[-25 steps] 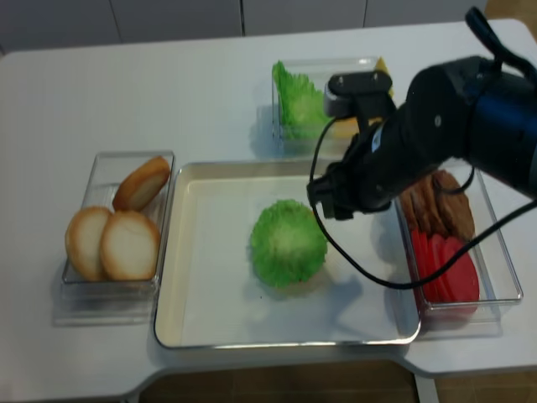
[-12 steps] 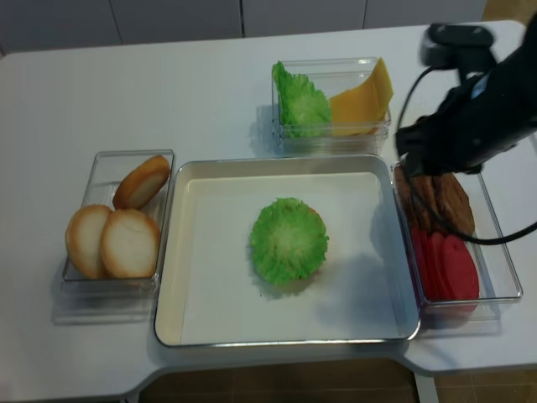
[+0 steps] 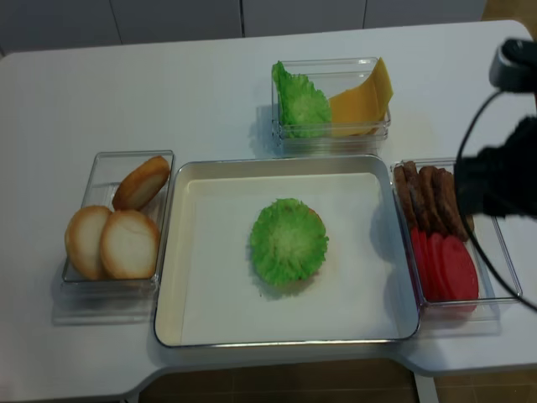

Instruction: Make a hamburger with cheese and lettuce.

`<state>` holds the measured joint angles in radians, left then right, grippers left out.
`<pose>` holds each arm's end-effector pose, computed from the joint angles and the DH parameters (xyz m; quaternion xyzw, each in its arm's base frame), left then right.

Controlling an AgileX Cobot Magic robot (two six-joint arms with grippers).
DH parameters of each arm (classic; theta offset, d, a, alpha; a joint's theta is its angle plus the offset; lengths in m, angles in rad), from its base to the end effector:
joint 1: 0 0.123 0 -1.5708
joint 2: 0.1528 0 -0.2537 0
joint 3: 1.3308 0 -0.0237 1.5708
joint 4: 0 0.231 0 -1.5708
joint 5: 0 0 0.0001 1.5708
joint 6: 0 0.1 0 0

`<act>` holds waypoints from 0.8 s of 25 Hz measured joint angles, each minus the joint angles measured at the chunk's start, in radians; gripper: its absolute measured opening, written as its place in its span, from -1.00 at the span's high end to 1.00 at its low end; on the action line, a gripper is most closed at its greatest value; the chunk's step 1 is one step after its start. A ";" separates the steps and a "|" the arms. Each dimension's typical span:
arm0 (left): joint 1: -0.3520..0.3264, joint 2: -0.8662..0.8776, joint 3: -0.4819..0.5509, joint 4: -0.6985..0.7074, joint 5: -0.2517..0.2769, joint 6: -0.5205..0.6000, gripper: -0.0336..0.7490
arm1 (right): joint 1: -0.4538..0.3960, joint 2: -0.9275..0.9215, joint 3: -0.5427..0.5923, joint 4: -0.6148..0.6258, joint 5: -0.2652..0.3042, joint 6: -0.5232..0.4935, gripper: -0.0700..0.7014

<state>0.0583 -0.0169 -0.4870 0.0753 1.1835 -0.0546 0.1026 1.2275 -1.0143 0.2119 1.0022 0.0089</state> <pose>0.0096 0.0075 0.2501 -0.0536 0.8805 0.0383 0.4695 0.2241 0.0409 0.2781 -0.0095 0.9708 0.1114 0.2124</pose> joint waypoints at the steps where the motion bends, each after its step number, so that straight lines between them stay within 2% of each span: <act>1: 0.000 0.000 0.000 0.000 0.000 0.000 -0.15 | 0.000 -0.028 0.038 0.002 0.000 0.008 0.03; 5: 0.000 0.000 0.000 0.000 0.000 0.000 -0.15 | 0.000 -0.179 0.177 0.015 0.002 0.015 0.03; 10: 0.000 0.000 0.000 0.000 0.000 0.000 -0.15 | 0.000 -0.413 0.298 0.021 0.017 0.015 0.03; 17: -0.027 0.000 0.000 0.000 0.000 0.000 -0.15 | 0.000 -0.694 0.326 0.021 0.128 0.015 0.03; 20: -0.028 0.000 0.000 0.000 0.000 0.000 -0.15 | 0.000 -0.781 0.326 0.021 0.175 -0.023 0.03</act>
<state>0.0306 -0.0169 -0.4870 0.0753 1.1835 -0.0546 0.1026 0.4464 -0.6881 0.2329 1.1767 -0.0139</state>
